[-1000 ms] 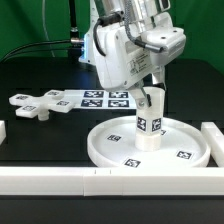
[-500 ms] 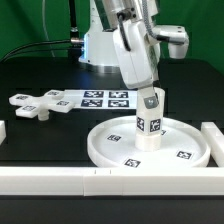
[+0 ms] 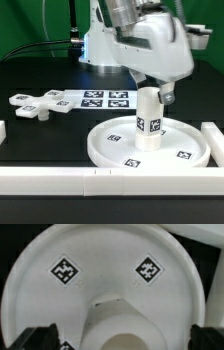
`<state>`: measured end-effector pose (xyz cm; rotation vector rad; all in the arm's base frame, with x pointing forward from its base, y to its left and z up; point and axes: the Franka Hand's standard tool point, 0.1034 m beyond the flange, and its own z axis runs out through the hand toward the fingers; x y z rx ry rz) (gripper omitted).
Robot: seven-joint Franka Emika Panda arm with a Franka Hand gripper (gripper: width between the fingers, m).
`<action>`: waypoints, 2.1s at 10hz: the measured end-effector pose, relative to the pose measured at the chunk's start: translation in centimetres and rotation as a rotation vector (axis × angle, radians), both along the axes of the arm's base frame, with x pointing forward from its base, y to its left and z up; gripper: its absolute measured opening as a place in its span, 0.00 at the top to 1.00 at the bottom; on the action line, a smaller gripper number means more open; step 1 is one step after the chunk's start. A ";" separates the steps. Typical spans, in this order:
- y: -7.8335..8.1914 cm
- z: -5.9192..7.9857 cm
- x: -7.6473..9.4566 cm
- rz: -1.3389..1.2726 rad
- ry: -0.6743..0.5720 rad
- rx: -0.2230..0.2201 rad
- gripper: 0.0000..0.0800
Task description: Assemble round table
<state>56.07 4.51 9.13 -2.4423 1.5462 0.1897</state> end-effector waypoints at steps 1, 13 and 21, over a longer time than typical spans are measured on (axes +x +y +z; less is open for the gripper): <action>0.2 0.1 0.1 0.050 -0.009 -0.004 0.19; 0.1 0.0 0.1 1.089 -0.215 -0.108 0.19; 0.1 -0.6 0.8 1.808 -0.360 -0.236 0.19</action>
Offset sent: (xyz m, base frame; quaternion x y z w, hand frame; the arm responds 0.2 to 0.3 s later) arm 0.0000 0.0000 0.0000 0.0000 0.0000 -0.1296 0.9916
